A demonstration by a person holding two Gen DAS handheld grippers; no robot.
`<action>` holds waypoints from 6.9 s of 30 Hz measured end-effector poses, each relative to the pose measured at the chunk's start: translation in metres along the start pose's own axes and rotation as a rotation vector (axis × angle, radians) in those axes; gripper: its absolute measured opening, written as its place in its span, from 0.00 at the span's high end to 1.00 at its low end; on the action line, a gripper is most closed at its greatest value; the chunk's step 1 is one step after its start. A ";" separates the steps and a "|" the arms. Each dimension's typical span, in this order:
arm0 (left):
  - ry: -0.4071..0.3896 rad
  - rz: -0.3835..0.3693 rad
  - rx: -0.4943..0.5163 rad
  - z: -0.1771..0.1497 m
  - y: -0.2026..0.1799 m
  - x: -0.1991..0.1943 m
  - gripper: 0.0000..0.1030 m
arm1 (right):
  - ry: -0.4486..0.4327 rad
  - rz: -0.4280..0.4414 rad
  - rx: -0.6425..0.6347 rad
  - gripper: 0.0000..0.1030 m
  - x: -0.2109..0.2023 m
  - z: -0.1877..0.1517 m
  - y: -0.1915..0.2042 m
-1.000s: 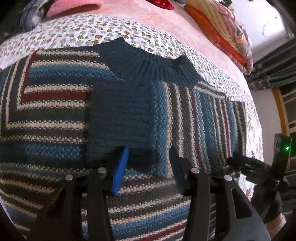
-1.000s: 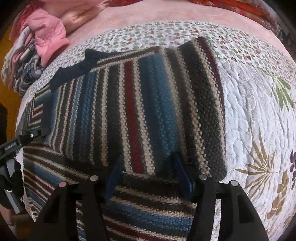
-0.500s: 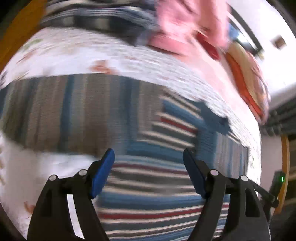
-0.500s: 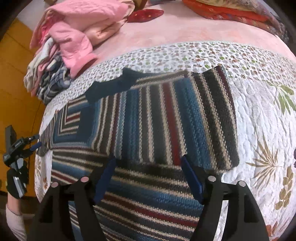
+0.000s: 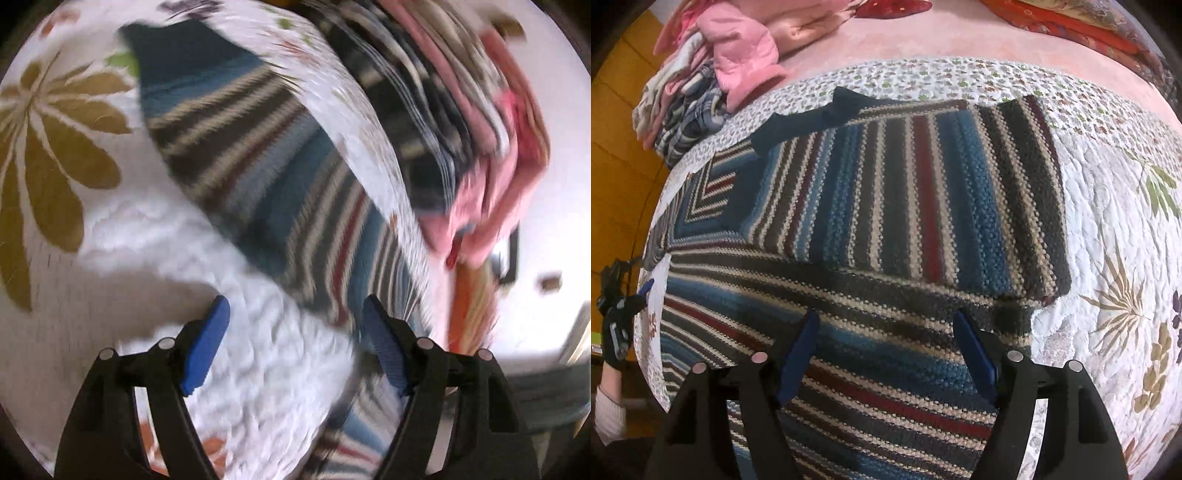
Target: Fold small clothes
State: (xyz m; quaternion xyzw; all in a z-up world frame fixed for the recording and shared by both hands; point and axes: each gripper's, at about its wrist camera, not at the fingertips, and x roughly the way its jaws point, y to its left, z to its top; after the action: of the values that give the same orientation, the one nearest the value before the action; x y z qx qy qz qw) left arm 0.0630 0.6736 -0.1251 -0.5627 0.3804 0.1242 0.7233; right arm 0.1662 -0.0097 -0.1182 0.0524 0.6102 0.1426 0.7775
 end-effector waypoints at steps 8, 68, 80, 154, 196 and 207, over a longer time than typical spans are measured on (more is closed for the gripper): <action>-0.063 -0.022 -0.013 0.035 0.004 0.012 0.31 | 0.003 -0.015 -0.040 0.28 0.007 0.003 0.012; 0.385 -0.041 0.759 -0.267 -0.242 0.195 0.59 | 0.004 -0.018 0.049 0.28 0.000 0.020 -0.013; 0.255 -0.113 0.753 -0.163 -0.236 0.098 0.42 | 0.022 0.085 0.047 0.28 0.000 0.026 0.018; 0.203 0.363 0.926 -0.154 -0.198 0.179 0.42 | 0.049 -0.134 -0.391 0.93 0.093 0.071 0.239; 0.219 0.207 1.045 -0.220 -0.237 0.183 0.41 | -0.075 0.261 0.496 0.76 0.035 0.067 -0.071; 0.259 0.262 1.056 -0.226 -0.223 0.191 0.41 | -0.036 0.152 0.399 0.85 0.042 0.057 -0.062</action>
State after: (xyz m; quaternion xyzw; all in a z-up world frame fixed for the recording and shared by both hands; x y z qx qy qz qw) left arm 0.2355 0.3464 -0.1137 -0.0826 0.5436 -0.0646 0.8328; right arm 0.2399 -0.0510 -0.1591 0.2538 0.6068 0.0762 0.7494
